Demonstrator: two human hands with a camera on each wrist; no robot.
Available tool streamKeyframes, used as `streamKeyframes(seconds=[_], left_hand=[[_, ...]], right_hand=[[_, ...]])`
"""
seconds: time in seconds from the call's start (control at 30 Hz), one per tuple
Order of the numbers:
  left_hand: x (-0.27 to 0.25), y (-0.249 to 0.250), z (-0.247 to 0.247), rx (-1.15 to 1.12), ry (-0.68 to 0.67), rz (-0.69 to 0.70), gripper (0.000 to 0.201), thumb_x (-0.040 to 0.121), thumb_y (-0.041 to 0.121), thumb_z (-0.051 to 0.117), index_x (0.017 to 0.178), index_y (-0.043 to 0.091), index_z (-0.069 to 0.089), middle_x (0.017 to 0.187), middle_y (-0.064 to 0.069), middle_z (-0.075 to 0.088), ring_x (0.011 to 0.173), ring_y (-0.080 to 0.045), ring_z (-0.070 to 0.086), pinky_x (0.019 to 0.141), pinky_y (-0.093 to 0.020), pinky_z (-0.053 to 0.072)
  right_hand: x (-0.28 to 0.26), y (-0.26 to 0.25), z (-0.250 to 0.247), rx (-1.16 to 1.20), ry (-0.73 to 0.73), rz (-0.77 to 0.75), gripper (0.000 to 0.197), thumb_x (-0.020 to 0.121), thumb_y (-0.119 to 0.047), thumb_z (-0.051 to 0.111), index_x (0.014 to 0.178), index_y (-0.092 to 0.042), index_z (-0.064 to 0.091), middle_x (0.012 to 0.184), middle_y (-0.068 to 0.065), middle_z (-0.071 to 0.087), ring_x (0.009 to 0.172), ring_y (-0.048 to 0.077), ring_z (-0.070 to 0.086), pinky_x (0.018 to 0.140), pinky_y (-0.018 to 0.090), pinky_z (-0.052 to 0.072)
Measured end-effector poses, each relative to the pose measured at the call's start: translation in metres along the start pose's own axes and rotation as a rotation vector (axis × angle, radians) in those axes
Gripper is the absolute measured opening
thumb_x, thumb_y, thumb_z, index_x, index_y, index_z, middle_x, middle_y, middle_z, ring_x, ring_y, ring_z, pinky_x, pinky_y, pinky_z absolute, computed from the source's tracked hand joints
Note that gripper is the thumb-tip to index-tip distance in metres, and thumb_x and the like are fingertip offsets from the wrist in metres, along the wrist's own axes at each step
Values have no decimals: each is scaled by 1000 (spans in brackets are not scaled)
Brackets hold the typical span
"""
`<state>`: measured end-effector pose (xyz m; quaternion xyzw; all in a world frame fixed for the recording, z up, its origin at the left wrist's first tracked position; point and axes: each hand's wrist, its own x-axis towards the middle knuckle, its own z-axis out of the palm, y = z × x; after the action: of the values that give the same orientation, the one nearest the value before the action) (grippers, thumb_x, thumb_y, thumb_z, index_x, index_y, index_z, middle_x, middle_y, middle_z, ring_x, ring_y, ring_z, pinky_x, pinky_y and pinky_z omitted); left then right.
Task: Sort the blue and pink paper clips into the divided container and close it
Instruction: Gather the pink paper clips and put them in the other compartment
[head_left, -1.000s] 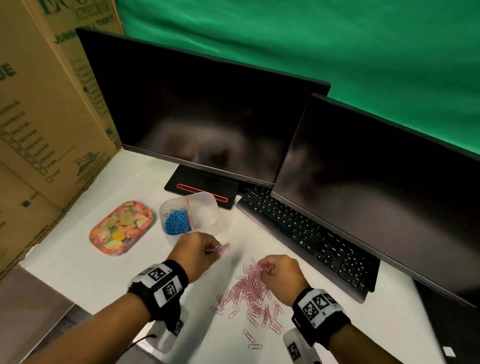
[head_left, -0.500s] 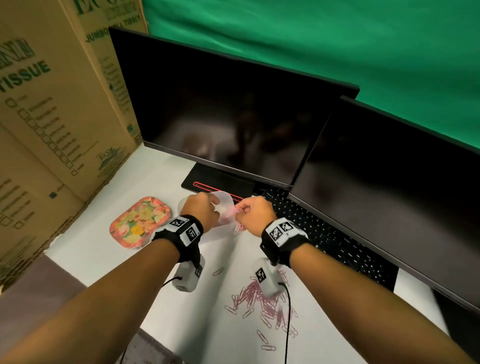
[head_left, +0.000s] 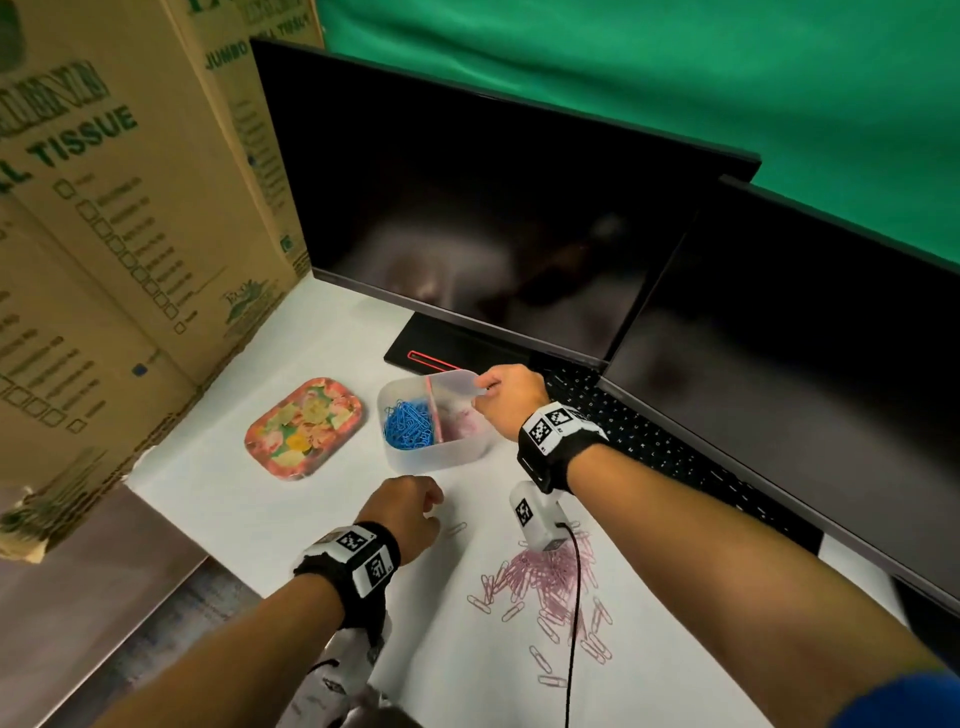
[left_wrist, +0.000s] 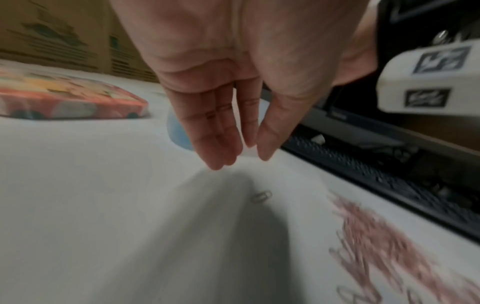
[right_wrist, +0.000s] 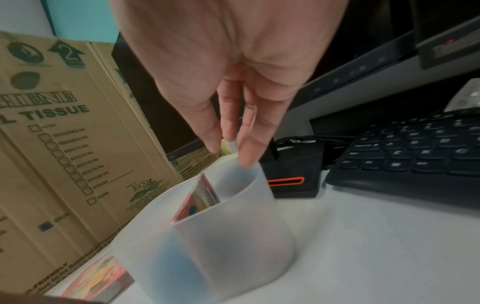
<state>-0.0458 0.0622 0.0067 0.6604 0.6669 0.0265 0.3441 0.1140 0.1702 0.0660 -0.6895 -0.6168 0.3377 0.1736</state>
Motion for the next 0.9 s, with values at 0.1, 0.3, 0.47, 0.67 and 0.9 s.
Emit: streamKeyframes(seconds=[0.1, 0.3, 0.47, 0.67, 0.9], left_hand=[[8, 7, 13, 103, -100, -10, 53, 79, 26, 64, 130, 22, 51, 127, -2, 53, 115, -21, 55, 97, -29, 45], [-6, 36, 42, 336, -208, 143, 70, 78, 37, 62, 140, 19, 36, 137, -5, 32, 125, -26, 37, 97, -41, 46], [-27, 55, 74, 365, -262, 357, 68, 75, 38, 61, 136, 23, 36, 131, -3, 33, 121, -26, 36, 91, -42, 49], [-25, 74, 89, 341, -211, 359, 77, 74, 39, 68, 139, 26, 29, 135, -2, 33, 121, -26, 38, 93, -41, 48], [-10, 96, 91, 432, -178, 373, 28, 89, 19, 58, 117, 15, 60, 117, -8, 57, 105, -28, 60, 86, -35, 49]], right_hand=[[-19, 29, -14, -60, -14, 17, 23, 81, -14, 56, 96, -24, 71, 97, 7, 72, 89, 25, 66, 82, 24, 52], [-83, 107, -24, -443, -301, 132, 54, 88, -9, 48, 137, -30, 47, 146, -2, 44, 130, 21, 46, 107, 31, 41], [-130, 142, -14, -465, -439, -38, 66, 89, -4, 49, 147, -30, 32, 160, -9, 14, 148, 14, 13, 120, 34, 21], [-150, 160, -8, -470, -399, -140, 64, 87, -17, 59, 145, -25, 35, 153, 1, 31, 141, 22, 28, 113, 34, 32], [-143, 152, 3, -553, -312, -90, 33, 93, -11, 45, 121, -15, 61, 118, 12, 54, 112, 32, 54, 92, 36, 45]])
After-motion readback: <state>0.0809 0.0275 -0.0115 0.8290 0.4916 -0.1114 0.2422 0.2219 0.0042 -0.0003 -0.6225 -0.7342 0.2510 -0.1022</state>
